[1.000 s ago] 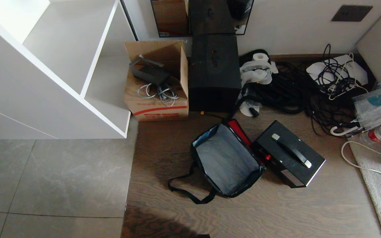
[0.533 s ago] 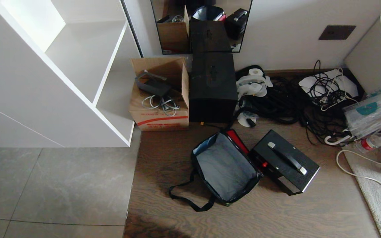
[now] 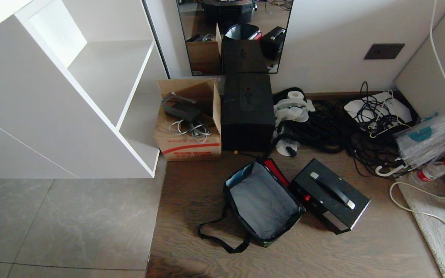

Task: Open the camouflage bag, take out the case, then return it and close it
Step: Grip the handle again

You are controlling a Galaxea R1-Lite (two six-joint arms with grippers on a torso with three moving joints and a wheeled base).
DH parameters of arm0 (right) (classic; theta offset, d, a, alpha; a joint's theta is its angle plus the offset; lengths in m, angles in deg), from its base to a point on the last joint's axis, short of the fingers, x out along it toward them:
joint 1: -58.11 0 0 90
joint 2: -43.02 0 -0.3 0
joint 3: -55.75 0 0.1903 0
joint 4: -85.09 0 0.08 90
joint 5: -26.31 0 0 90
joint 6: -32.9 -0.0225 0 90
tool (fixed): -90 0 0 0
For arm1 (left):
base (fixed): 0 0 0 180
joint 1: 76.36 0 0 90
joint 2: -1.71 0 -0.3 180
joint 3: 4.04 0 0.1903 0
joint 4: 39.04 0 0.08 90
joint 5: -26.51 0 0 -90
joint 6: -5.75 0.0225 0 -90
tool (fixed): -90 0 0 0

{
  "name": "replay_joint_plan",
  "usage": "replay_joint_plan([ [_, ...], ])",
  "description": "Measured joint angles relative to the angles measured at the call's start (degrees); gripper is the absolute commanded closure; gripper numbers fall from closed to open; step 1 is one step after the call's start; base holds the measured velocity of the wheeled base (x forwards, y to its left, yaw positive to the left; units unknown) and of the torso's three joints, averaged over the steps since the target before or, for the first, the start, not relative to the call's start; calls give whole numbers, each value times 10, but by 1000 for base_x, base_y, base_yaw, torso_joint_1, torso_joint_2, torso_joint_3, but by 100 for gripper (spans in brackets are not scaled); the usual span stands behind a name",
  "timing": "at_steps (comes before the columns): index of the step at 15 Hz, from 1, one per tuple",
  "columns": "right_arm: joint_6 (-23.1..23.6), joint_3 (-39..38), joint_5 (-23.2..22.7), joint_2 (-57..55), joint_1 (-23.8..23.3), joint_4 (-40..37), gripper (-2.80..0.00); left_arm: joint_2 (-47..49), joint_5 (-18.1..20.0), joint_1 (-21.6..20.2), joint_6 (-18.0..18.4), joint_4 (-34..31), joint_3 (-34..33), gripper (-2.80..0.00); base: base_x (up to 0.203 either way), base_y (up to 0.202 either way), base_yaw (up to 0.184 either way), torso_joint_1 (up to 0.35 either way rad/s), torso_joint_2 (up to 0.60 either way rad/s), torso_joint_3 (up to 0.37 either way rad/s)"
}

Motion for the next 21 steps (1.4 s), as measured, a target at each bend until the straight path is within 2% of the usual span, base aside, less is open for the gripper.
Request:
replay_joint_plan([
  [5,0,0,0,0,0,0,0,0,0,0,0,0,0,0,0,0,0,0,0,0],
  [8,0,0,0,0,0,0,0,0,0,0,0,0,0,0,-93,0,2,3,0,5],
  [21,0,0,0,0,0,0,0,0,0,0,0,0,0,0,0,0,0,0,0,0],
])
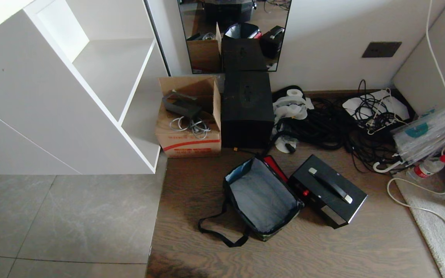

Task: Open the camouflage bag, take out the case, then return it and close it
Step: Grip the handle again

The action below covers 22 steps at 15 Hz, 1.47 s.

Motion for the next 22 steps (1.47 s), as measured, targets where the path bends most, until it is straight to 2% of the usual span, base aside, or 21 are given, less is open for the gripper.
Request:
replay_joint_plan([
  [6,0,0,0,0,0,0,0,0,0,0,-2,0,0,0,0,0,0,1,1,-51],
  [22,0,0,0,0,0,0,0,0,0,0,0,0,0,0,0,0,0,2,4,-194],
])
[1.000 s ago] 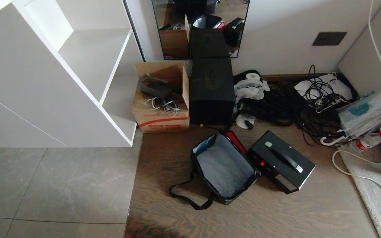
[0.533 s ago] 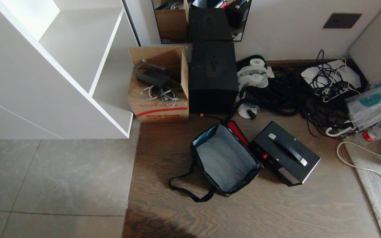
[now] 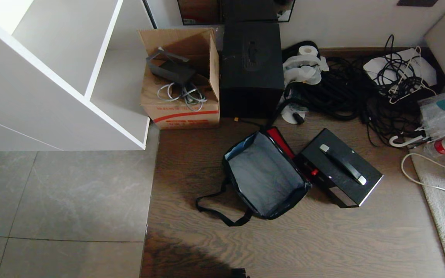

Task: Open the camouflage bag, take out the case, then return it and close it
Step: Grip the handle again

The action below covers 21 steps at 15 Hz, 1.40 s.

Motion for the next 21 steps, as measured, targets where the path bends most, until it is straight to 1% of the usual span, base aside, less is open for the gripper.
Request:
replay_joint_plan([
  [7,0,0,0,0,0,0,0,0,0,0,0,0,0,0,0,0,0,3,5,-172],
  [21,0,0,0,0,0,0,0,0,0,0,-1,0,0,0,0,0,0,0,0,-3],
])
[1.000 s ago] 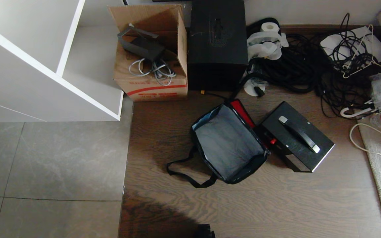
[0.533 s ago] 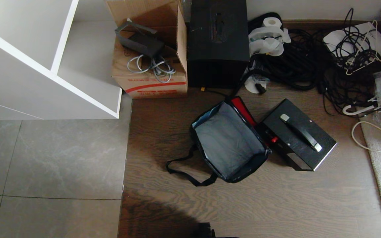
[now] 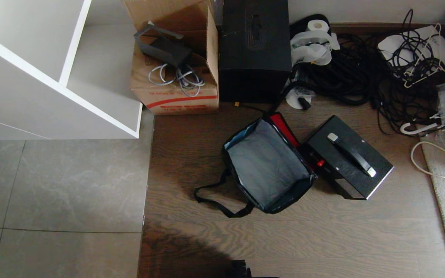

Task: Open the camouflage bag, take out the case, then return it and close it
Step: Grip the handle again

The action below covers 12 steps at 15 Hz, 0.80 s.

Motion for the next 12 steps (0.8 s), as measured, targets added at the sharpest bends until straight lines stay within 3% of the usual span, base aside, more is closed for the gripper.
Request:
replay_joint_plan([
  [8,-7,7,3,0,0,-15,0,0,0,0,0,0,0,0,0,0,0,0,0,0],
  [12,-18,142,-16,-36,0,-116,0,0,0,0,0,0,0,0,0,0,0,0,0,0],
])
